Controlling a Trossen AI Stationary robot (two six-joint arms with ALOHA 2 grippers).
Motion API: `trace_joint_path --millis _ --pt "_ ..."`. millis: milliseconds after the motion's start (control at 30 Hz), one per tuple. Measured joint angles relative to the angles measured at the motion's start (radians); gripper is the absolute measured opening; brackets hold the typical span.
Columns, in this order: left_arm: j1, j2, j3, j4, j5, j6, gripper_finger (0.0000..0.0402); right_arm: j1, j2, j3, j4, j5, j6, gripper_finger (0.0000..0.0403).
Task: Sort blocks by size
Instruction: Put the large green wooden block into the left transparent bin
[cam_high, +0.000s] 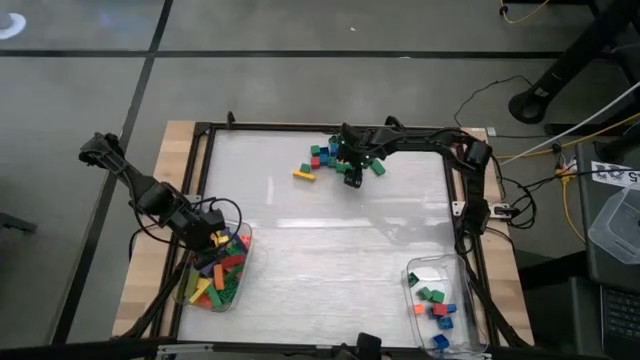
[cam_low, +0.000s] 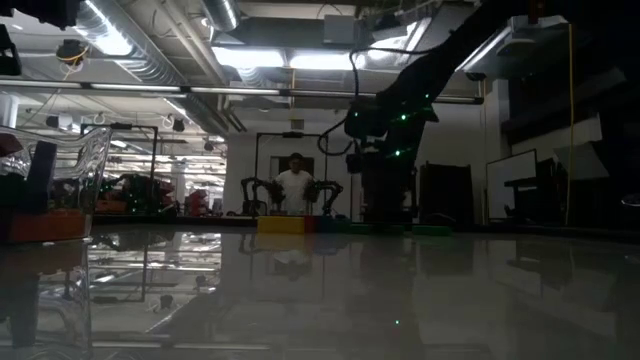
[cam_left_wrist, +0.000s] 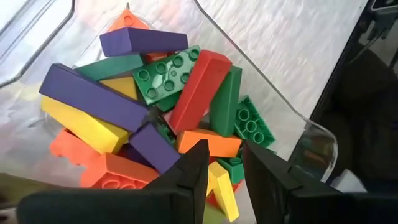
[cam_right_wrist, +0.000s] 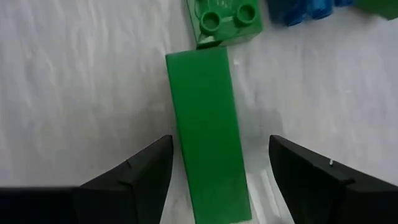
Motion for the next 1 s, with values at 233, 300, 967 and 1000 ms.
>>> trace_joint_path --millis 233,300,967,1000 --pt "0.000 0.024 0.000 0.002 -0.032 0.080 0.0086 -0.001 0.026 0.004 -0.002 -0.061 0.000 0.0246" --pt "0.000 0.030 0.000 0.009 -0.064 0.125 0.0086 -0.003 0.026 0.003 -0.002 -0.108 0.000 0.0222" --pt "0.026 0.236 -0.001 0.316 -0.649 0.669 0.0086 0.111 0.034 0.043 0.102 -0.861 0.164 0.0122" --pt "0.036 0.259 -0.001 0.339 -0.651 0.695 0.0086 0.133 0.034 0.043 0.126 -0.863 0.167 0.0122"
